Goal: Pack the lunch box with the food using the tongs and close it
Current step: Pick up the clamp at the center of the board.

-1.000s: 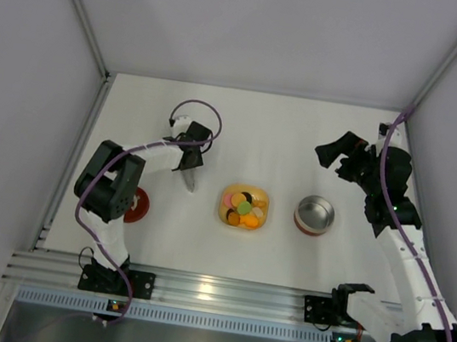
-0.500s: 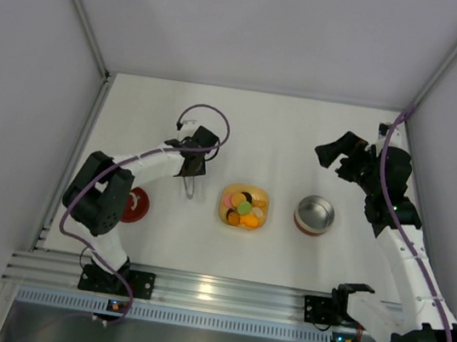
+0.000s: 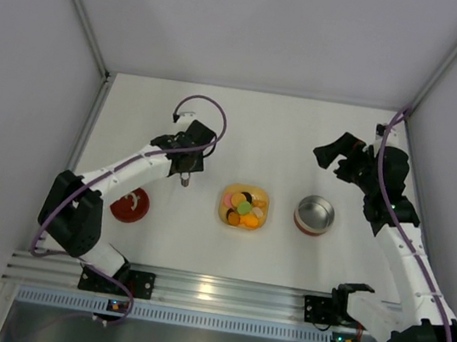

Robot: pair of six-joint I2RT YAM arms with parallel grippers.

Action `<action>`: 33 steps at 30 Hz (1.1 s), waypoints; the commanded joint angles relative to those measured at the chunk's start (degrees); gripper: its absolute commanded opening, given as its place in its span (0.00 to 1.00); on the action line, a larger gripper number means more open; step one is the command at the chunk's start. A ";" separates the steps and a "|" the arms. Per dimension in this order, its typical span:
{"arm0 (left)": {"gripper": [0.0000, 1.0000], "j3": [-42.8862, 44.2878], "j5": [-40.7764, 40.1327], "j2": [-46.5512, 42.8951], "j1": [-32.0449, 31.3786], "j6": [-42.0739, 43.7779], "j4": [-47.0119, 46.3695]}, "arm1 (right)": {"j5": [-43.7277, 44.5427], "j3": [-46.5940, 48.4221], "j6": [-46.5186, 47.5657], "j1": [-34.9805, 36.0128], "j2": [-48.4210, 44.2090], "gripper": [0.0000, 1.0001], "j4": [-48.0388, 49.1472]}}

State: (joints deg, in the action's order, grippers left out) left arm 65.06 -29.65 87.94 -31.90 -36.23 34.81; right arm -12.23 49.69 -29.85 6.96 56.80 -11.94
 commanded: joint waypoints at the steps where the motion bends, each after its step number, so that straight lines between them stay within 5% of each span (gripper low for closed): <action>1: 0.57 3.49 -1.20 -4.35 -1.49 1.24 3.24 | -1.04 -0.12 -0.21 -0.28 0.25 0.99 1.57; 33: 0.50 9.21 15.14 -17.81 -23.99 5.38 21.35 | -0.69 1.46 0.58 -0.11 -0.11 0.99 -1.77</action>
State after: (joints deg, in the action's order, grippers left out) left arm 72.95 -15.88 71.83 -54.61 -31.31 54.78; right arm -13.17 49.41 -30.02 6.96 57.17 -13.04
